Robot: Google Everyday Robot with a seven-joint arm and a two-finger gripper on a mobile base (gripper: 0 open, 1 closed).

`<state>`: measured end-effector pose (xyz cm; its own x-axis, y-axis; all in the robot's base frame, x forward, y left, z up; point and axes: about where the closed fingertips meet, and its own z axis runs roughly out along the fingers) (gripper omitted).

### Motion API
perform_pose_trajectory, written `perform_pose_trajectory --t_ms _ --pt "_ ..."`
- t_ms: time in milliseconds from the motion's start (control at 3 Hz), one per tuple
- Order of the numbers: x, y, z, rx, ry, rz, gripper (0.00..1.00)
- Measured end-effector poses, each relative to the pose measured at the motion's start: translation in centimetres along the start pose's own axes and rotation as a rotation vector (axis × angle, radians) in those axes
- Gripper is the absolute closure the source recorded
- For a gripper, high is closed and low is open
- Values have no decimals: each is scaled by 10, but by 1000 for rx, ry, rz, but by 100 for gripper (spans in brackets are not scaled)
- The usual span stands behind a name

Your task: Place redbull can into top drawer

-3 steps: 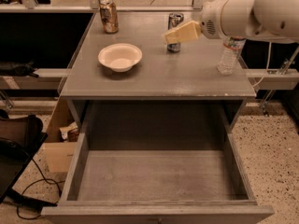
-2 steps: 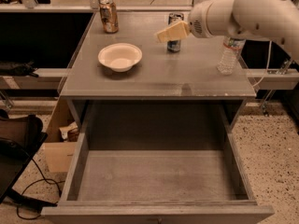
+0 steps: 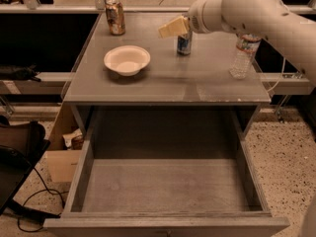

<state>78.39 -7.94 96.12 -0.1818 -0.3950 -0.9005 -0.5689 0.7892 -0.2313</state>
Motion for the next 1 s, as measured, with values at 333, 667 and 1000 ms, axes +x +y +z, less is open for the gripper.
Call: perform_pose_trajectory --t_ms 333,667,1000 --pt "2 -18 20 68 39 56 0" --pt "8 -28 30 94 51 106 0" --pt "18 -37 39 115 52 158 0"
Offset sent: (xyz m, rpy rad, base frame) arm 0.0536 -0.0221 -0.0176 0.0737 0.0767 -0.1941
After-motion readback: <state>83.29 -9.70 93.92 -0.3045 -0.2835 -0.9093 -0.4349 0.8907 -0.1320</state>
